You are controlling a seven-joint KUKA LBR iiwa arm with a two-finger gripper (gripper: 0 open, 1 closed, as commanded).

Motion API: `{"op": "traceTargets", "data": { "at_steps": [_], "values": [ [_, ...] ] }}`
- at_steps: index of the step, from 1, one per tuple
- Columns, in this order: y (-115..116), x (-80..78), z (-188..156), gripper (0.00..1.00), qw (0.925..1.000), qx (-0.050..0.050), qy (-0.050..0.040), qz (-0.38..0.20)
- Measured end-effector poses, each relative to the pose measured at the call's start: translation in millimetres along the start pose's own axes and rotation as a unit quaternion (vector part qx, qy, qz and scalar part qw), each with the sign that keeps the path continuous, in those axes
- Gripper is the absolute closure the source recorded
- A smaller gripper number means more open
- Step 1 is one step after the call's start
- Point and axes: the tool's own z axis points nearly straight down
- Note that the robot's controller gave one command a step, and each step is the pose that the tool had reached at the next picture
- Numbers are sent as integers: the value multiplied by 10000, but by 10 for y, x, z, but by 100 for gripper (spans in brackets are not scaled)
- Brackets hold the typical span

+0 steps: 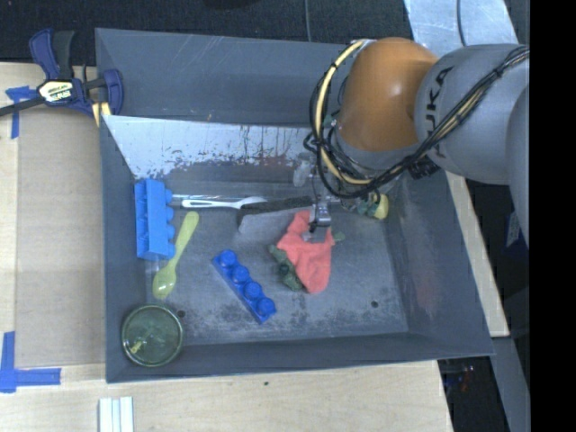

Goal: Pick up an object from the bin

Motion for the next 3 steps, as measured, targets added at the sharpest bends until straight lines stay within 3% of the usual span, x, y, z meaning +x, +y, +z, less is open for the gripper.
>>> {"op": "traceTargets", "data": {
  "at_steps": [1, 2, 3],
  "values": [
    [-1, -18, -50, 0, 10000, 1, -40, 1],
    [-211, 72, 310, 0, 9836, 7, -54, -1803],
    [-320, 305, 252, 0, 9339, 17, -50, -3575]
  ]
}}
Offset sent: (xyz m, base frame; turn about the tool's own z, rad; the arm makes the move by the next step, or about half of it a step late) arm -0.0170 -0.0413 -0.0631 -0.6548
